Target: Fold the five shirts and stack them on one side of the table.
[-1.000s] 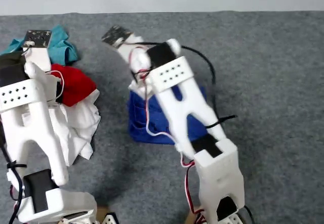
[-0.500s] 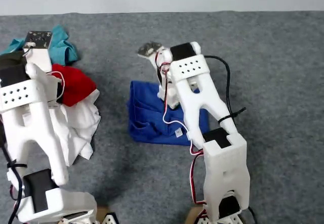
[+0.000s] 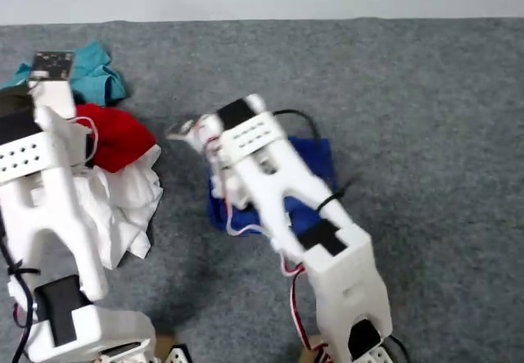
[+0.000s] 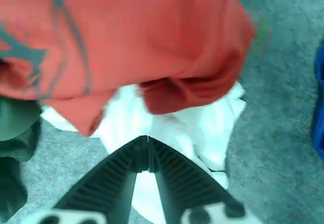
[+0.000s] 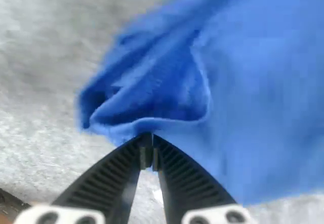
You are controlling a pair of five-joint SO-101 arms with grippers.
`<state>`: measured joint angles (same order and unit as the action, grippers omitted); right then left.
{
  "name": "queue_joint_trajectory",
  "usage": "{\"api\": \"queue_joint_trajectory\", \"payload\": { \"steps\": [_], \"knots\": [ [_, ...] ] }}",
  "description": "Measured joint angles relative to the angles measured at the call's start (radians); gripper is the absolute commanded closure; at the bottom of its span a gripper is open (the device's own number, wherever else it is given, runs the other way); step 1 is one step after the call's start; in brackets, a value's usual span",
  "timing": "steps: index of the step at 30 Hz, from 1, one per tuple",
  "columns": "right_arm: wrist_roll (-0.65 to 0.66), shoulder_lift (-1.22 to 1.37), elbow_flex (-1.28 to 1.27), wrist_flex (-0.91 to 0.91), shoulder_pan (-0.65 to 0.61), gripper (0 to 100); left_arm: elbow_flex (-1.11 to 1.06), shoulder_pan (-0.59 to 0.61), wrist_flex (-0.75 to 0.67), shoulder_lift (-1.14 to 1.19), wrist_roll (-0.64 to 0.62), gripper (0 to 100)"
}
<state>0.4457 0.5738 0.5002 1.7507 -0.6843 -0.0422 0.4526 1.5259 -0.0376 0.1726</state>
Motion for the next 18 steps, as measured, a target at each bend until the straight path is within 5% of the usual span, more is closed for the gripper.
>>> {"api": "queue_joint_trajectory", "payload": {
  "steps": [6, 18],
  "knots": [
    [0.002, 0.000, 0.008, 0.000, -0.066, 98.9, 0.000, 0.095, -0.003, 0.000, 0.000, 100],
    [-0.011, -0.163, -0.092, 0.002, 0.103, 98.9, 0.000, 0.144, -0.003, 0.000, 0.000, 100]
  ]
}}
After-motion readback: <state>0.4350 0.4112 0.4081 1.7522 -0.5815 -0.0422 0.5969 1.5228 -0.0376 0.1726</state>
